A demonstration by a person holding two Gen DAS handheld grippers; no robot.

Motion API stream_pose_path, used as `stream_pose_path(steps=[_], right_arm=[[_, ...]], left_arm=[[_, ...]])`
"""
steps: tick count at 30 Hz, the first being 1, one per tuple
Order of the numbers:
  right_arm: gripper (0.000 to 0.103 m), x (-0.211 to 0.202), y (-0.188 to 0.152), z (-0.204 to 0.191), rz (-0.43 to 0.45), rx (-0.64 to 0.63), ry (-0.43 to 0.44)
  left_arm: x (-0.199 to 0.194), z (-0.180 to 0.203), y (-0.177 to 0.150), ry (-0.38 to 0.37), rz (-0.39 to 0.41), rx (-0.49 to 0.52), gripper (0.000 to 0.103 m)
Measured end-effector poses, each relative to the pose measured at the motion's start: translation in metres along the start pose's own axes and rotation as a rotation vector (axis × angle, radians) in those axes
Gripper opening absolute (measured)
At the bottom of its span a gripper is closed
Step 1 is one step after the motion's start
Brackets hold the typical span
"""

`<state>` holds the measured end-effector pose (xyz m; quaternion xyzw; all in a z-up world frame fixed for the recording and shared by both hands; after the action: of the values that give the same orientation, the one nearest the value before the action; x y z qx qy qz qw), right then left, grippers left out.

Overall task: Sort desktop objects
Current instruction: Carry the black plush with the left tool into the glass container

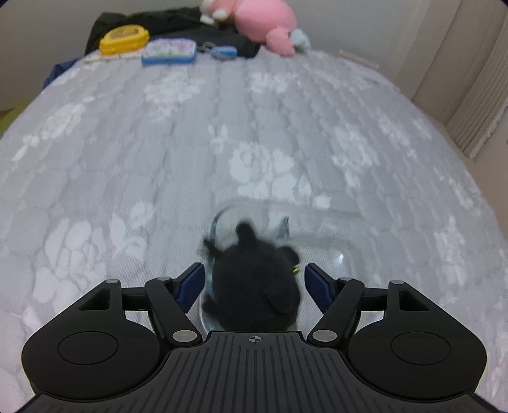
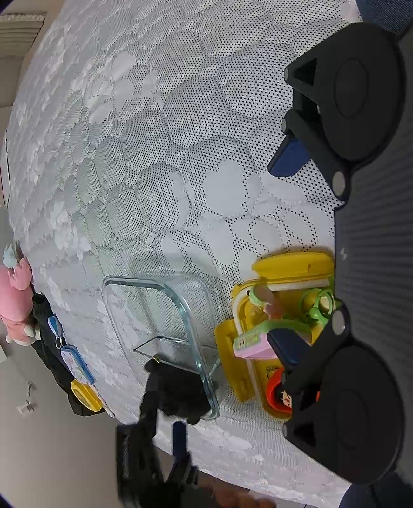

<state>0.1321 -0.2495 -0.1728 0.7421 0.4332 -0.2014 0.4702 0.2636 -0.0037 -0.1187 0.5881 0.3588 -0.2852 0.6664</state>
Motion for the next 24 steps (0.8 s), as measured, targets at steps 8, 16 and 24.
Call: stream_pose_path(steps=[8, 16, 24], right_arm=[[0.103, -0.002, 0.0, -0.002, 0.004, -0.004, 0.003], [0.103, -0.001, -0.001, -0.002, -0.002, -0.001, 0.007], [0.103, 0.001, -0.001, -0.002, -0.009, 0.003, 0.009]], left_arm=[[-0.005, -0.002, 0.002, -0.081, -0.052, -0.077, 0.061], [0.018, 0.003, -0.013, -0.106, -0.136, -0.102, 0.048], [0.033, 0.002, -0.012, -0.1, -0.125, -0.065, 0.05]])
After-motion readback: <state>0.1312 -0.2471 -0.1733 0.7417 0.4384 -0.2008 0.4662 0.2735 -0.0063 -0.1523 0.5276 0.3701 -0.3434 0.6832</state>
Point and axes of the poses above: each gripper's, at about its wrist camera, not at the fingertips, and x roughly the way its jaws point, z to its right, y to its top, the point moved 8 cm from there along x, roughly the way its jaws point, and after that the axes turned 12 degrees about y, right-handed, at the moved point
